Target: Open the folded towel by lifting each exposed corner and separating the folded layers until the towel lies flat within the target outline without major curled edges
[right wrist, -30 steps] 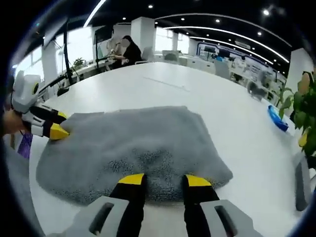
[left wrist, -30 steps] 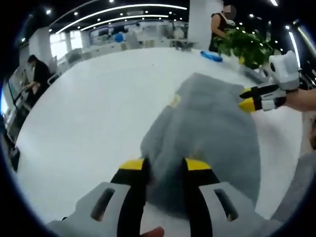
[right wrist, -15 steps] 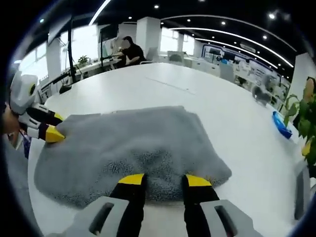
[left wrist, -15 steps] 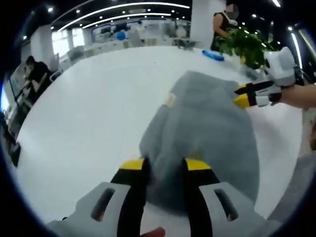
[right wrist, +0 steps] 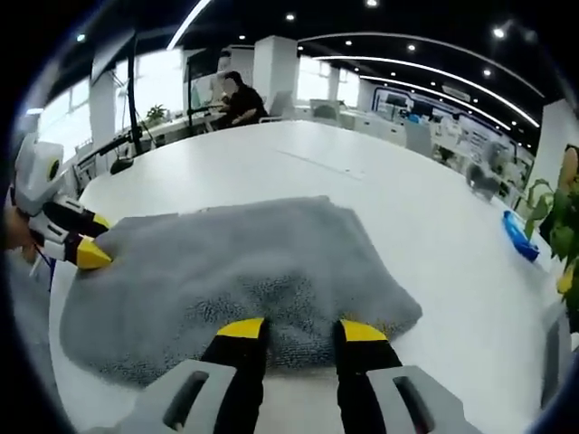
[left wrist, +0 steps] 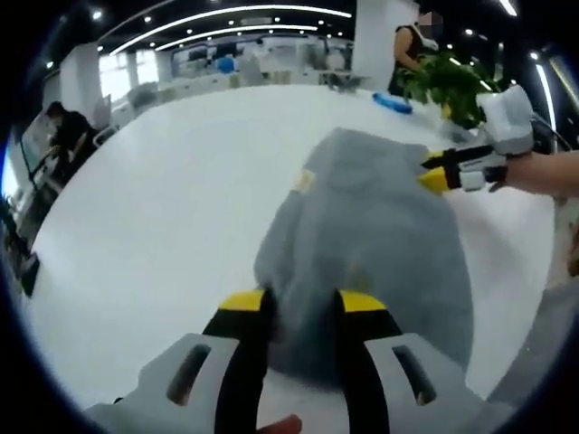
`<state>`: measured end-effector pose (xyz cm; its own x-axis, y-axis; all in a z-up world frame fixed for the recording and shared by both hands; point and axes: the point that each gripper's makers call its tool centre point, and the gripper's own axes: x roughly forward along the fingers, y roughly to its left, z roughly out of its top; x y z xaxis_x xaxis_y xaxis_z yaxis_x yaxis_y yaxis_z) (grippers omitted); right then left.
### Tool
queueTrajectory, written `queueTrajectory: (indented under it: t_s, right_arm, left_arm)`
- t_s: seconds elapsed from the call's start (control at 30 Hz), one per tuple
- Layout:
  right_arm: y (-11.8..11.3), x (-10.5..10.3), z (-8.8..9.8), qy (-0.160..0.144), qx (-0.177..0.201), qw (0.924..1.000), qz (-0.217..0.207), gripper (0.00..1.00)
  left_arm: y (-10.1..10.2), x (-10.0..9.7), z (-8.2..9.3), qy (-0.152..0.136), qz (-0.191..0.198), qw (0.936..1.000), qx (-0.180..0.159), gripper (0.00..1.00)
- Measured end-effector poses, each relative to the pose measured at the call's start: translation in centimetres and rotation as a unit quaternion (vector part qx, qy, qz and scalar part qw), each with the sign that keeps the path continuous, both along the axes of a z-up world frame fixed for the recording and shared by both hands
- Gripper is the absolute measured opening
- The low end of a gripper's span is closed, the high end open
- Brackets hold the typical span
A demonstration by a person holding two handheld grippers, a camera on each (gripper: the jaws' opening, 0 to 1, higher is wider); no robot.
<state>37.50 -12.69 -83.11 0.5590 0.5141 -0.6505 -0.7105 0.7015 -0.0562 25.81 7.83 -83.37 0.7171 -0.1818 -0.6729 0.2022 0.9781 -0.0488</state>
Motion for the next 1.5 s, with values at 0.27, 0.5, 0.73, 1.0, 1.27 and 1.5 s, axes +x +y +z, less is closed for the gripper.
queueTrajectory:
  t_s: [0.27,0.5,0.73,1.0,1.27,1.5]
  right_arm:
    - [0.9,0.4,-0.1,0.004,0.004,0.9998,0.017,0.28]
    - [2.3,1.9,0.0,0.002,0.010,0.9996,0.026,0.28]
    - [3.7,3.2,0.1,0.007,0.014,0.9982,0.058,0.29]
    - [5.3,5.0,0.1,0.009,0.023,0.9974,0.067,0.29]
    - [6.6,6.5,0.2,0.004,0.026,0.9974,0.068,0.29]
    - [7.0,7.3,0.3,0.007,0.028,0.9983,0.051,0.30]
  left_arm:
    - [-1.0,-1.1,0.1,0.012,-0.010,0.9999,0.006,0.29]
    - [-1.1,-2.2,0.2,0.024,-0.017,0.9995,0.005,0.29]
    - [-1.3,-3.3,0.2,0.037,-0.028,0.9989,0.006,0.29]
    - [-1.9,-3.6,0.3,0.043,-0.039,0.9983,-0.003,0.29]
    - [-2.8,-3.8,0.2,0.045,-0.057,0.9973,-0.011,0.30]
    - [-3.6,-3.7,0.2,0.041,-0.076,0.9961,-0.021,0.31]
